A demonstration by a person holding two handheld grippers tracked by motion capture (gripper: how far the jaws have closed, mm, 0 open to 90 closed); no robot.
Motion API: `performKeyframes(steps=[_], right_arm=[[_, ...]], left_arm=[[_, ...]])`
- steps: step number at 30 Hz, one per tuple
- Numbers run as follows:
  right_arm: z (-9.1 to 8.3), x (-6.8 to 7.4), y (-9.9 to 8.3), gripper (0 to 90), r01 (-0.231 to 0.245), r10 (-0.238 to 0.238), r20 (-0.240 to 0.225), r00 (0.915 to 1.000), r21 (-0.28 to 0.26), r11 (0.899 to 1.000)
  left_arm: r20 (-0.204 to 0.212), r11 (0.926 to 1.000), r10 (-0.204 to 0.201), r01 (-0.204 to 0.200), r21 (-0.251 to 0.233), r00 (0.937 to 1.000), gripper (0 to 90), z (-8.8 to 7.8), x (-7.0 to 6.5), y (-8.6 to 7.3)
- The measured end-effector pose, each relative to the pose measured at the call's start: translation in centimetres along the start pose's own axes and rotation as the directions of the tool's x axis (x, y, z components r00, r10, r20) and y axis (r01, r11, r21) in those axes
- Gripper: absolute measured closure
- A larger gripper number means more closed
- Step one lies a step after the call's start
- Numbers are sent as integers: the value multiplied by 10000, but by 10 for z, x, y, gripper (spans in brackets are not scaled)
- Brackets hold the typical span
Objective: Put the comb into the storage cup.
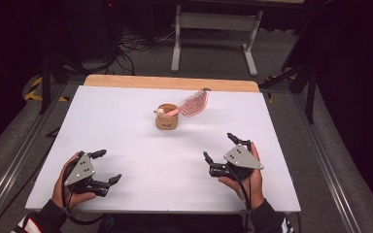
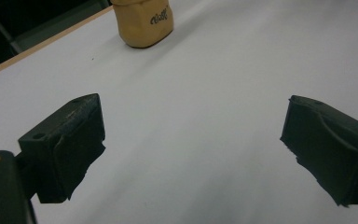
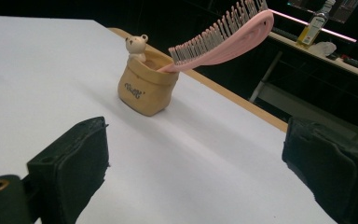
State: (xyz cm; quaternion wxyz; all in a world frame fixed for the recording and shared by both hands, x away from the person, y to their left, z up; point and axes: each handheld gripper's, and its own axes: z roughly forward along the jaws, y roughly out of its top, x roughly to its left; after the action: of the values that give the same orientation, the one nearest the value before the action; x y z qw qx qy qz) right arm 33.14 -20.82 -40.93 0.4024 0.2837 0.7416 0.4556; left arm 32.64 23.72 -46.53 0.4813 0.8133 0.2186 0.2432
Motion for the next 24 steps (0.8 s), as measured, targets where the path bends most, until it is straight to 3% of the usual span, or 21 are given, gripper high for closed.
performKeyframes(steps=[14, 24], right_arm=[[-2, 5, -22, 77, 741, -740, -81, 9972, 227, 9970], [-4, 2, -35, 76, 726, -719, -202, 9972, 379, 9966]], left_arm=[[39, 10000, 1, -1, 27, 10000, 70, 0, -1, 0], [43, 10000, 30, -30, 29, 10000, 70, 1, -1, 0]])
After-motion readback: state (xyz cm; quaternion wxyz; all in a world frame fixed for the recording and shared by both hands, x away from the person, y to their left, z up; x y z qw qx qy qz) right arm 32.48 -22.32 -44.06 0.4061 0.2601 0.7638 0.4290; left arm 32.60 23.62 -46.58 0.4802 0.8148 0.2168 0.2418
